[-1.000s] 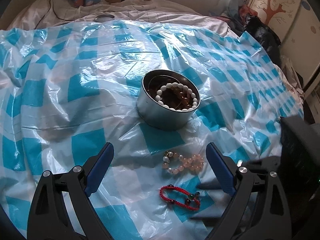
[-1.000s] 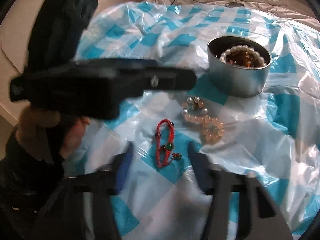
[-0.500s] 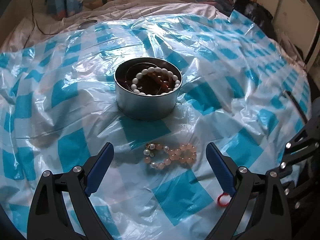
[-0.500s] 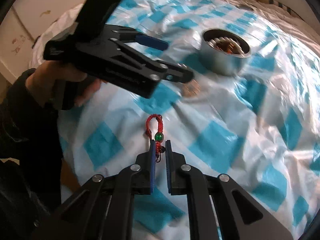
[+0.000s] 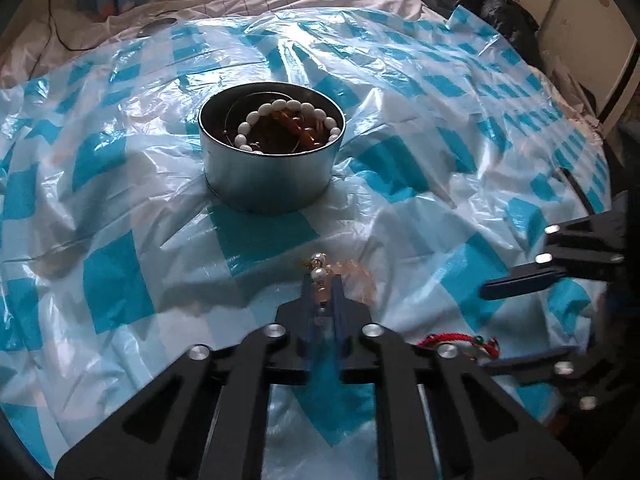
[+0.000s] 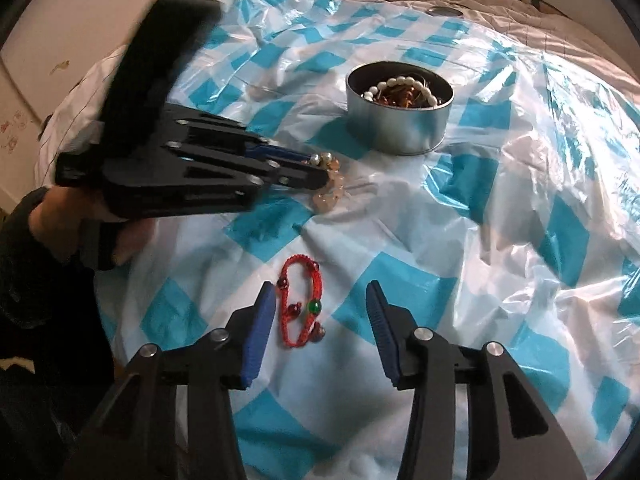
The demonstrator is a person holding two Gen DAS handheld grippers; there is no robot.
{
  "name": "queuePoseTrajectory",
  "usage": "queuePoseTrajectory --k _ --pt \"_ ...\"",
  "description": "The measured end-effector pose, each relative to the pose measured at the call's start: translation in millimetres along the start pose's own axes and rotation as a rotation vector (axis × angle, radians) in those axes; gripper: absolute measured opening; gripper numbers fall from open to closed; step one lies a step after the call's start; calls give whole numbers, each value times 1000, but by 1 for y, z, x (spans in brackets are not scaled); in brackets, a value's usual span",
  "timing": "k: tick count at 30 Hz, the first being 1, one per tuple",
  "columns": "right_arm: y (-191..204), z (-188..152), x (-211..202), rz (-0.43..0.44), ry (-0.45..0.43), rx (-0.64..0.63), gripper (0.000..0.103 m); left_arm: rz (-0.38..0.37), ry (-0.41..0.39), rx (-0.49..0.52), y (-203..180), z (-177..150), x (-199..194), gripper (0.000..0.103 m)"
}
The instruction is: Organize jewelry
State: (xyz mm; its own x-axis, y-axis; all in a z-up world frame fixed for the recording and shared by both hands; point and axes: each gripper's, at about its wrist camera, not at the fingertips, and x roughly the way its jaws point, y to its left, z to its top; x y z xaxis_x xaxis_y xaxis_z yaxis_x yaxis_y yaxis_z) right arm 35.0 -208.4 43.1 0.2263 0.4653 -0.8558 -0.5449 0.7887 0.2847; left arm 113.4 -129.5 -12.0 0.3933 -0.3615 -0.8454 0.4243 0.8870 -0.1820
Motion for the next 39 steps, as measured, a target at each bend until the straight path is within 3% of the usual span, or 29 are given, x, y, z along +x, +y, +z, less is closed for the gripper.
queuePoseTrajectory --k 3,4,5,7,13,15,16,17,18,20,22,23,24,26,27,29,36,39 --pt "5 -3 11 -19 31 -20 46 -10 -12 -7 4 -2 -9 7" --pt "7 -3 11 -21 40 -33 37 -19 -18 -15 7 -2 -13 7" --pt "7 -3 10 -2 45 -29 14 -29 -24 -26 11 -2 -17 7" --pt "6 -2 3 11 26 -30 9 -24 -30 -28 15 -3 -20 7" --pt "-1 3 -9 42 -29 6 9 -14 0 -32 21 -8 -15 7" --pt "0 1 -6 47 -5 6 9 -4 22 -31 22 -10 -10 7" --pt "1 1 -3 31 4 3 15 -2 28 -32 23 -11 -8 7" --pt "3 -1 -2 12 7 -1 33 -2 31 -34 24 -11 -7 7" --pt "3 -2 -1 1 9 -6 40 -4 34 -38 25 -11 -6 8" --pt "5 -2 4 -3 21 -12 44 -8 40 -45 26 -12 -4 19" --pt "7 -3 9 -16 34 -25 44 3 41 -47 26 -12 -2 48" --pt "8 -2 13 -22 39 -34 44 10 38 -42 25 -13 -1 49" --pt "10 -2 14 -23 40 -43 41 11 41 -38 24 -13 1 49" --pt "10 -1 14 -9 43 -36 11 10 41 -19 22 -14 1 42" --pt "10 0 11 -10 30 -38 11 9 46 -10 21 -13 1 21" --pt "8 3 4 17 -4 -18 11 7 46 1 19 -14 -2 6" --pt "-20 13 -22 173 -134 170 11 -17 -26 -32 24 -5 -22 7" --pt "-23 14 -13 140 -108 187 11 -11 -26 -37 25 -3 -22 7"
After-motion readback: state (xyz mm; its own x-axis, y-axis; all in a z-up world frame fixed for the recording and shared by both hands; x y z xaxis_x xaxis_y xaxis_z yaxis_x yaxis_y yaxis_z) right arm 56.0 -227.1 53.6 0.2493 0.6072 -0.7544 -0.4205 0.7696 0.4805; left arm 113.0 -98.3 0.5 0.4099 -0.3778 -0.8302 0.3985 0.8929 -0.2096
